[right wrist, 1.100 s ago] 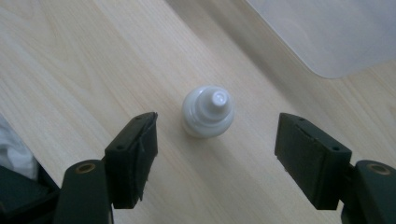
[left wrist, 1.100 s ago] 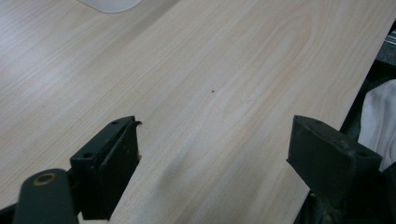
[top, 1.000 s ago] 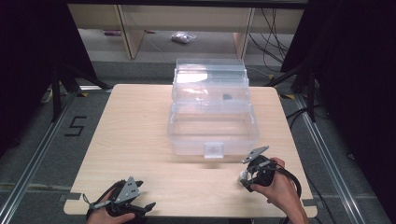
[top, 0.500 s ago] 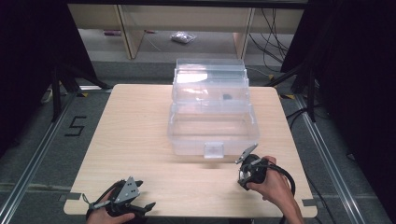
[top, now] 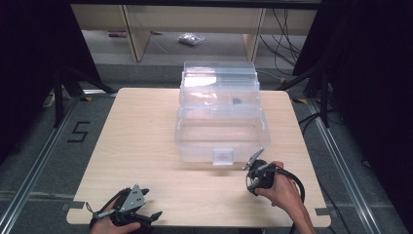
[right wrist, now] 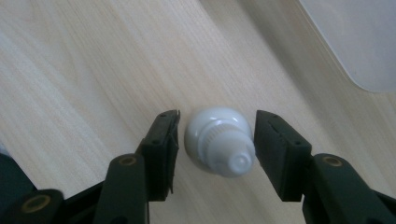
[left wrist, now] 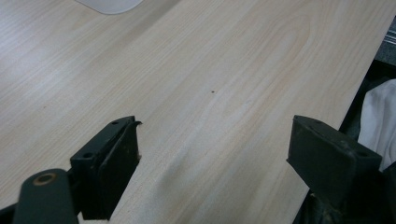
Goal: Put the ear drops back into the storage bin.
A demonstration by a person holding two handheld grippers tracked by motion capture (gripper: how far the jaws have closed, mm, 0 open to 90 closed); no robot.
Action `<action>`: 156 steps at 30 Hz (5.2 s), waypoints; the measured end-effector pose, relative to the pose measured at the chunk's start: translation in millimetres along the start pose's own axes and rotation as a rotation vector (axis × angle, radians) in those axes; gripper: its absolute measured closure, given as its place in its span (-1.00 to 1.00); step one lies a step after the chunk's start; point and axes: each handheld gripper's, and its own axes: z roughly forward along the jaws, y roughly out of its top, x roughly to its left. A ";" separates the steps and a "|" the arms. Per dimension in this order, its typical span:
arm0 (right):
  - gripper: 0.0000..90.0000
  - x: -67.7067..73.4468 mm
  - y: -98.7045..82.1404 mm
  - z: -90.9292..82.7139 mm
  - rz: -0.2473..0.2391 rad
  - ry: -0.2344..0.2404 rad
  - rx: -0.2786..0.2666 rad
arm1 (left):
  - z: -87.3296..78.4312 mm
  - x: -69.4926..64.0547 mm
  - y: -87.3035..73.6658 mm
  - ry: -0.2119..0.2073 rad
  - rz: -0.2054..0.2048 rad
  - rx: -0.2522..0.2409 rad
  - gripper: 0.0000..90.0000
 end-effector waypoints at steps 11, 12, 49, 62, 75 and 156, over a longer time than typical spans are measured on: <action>0.33 -0.9 3.8 3.7 -0.016 0.005 0.030 | 0.2 -0.2 0.1 -0.001 -0.002 -0.003 -0.65; 0.33 -3.5 3.2 4.6 -0.045 -0.005 0.028 | 0.2 -0.2 0.1 0.000 -0.001 -0.003 -0.65; 0.34 -19.2 19.7 -55.7 -0.019 0.046 -0.028 | 0.9 1.4 -0.3 0.002 0.007 0.006 -0.64; 0.34 -28.7 32.6 -91.6 -0.044 0.048 -0.036 | 0.9 1.4 -0.3 0.002 0.007 0.006 -0.64; 0.34 -50.5 49.6 -109.7 -0.027 0.029 -0.022 | 1.0 1.4 -0.5 0.003 0.007 0.007 -0.64; 0.34 -134.1 107.3 13.5 0.206 0.074 0.189 | 0.6 0.7 -0.6 -0.010 0.009 0.007 -0.64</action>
